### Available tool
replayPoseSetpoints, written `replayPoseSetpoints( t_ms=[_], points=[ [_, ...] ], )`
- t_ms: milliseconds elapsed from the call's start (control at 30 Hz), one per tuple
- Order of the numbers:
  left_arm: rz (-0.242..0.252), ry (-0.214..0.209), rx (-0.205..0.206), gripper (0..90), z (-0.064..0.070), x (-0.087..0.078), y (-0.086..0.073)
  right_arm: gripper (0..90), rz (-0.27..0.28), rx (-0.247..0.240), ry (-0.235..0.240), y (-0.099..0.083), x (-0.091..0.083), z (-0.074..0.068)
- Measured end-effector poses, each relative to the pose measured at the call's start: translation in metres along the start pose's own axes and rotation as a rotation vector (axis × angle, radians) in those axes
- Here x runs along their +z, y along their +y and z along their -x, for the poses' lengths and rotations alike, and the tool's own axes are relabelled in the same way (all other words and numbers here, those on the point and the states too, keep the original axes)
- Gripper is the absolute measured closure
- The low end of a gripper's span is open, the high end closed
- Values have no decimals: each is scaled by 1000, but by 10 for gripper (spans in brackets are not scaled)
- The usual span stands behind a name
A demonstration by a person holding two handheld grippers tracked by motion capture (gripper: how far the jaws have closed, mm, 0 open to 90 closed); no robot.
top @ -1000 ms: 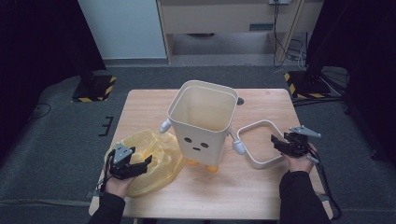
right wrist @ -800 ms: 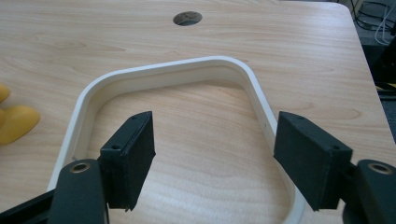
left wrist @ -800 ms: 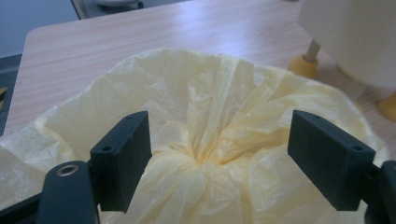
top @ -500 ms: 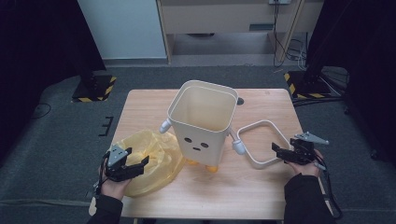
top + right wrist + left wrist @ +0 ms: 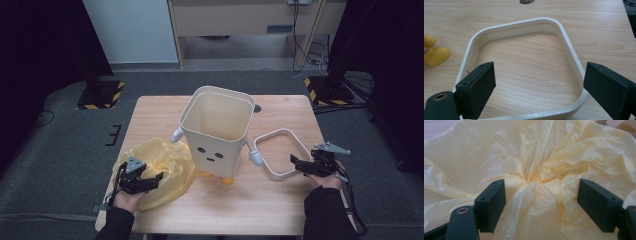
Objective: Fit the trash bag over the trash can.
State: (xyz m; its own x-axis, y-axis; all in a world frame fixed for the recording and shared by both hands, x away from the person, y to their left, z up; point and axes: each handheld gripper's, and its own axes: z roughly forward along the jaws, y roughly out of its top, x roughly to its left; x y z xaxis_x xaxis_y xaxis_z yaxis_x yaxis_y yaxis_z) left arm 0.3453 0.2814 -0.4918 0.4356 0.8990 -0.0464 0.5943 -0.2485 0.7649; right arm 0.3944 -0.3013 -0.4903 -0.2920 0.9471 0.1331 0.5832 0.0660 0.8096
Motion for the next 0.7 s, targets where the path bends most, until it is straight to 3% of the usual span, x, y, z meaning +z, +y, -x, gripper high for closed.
replayPoseSetpoints(
  t_ms=[200,300,400,700],
  points=[
    [-19,-3,-30,303,-6,9,0,109,-9,-5,-1,0,1,0],
    [-30,13,-8,361,-5,13,3,109,-11,-7,-1,0,1,0],
    [-35,28,15,457,-2,10,5,109,-4,-4,-2,0,0,-1],
    [-21,27,17,753,-2,0,8,108,-1,-4,-5,1,-1,0]
  ],
)
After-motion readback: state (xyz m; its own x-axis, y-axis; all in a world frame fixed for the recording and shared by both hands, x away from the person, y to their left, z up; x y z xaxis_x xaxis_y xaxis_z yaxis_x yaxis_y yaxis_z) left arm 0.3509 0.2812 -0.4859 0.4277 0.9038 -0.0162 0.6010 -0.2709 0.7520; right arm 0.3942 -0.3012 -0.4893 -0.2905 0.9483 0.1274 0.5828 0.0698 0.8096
